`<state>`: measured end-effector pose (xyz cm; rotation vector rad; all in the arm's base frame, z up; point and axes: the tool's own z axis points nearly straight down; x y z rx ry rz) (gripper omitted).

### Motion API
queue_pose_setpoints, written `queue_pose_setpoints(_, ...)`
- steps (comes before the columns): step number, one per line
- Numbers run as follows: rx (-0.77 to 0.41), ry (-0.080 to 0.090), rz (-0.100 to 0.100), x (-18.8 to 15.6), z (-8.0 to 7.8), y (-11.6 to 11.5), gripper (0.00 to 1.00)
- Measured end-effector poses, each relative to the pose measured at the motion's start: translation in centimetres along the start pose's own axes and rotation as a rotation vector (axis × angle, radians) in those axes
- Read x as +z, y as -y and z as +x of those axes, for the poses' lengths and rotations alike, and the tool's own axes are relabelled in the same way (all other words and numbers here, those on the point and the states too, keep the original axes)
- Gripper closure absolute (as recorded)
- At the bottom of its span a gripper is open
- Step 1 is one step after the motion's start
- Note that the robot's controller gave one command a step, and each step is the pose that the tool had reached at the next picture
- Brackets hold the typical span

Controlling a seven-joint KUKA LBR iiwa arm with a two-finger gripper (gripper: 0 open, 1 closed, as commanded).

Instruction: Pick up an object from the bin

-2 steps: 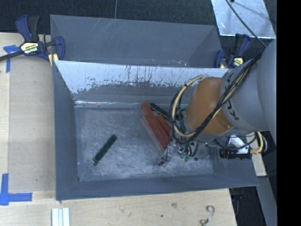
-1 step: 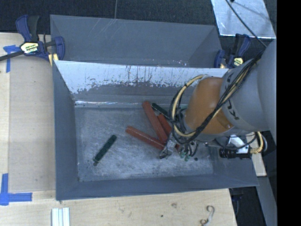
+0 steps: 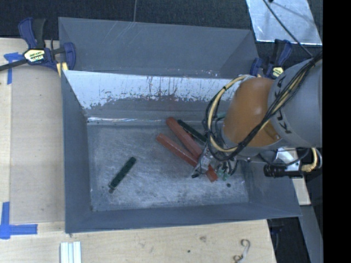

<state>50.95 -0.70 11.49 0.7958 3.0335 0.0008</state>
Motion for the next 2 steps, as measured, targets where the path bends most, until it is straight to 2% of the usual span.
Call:
queue_pose_setpoints(1,-0.003,0.0,0.0,-2.03,-0.14,0.02,1.0)
queue_pose_setpoints(2,-0.006,0.0,0.001,-2.03,-0.22,0.04,1.0)
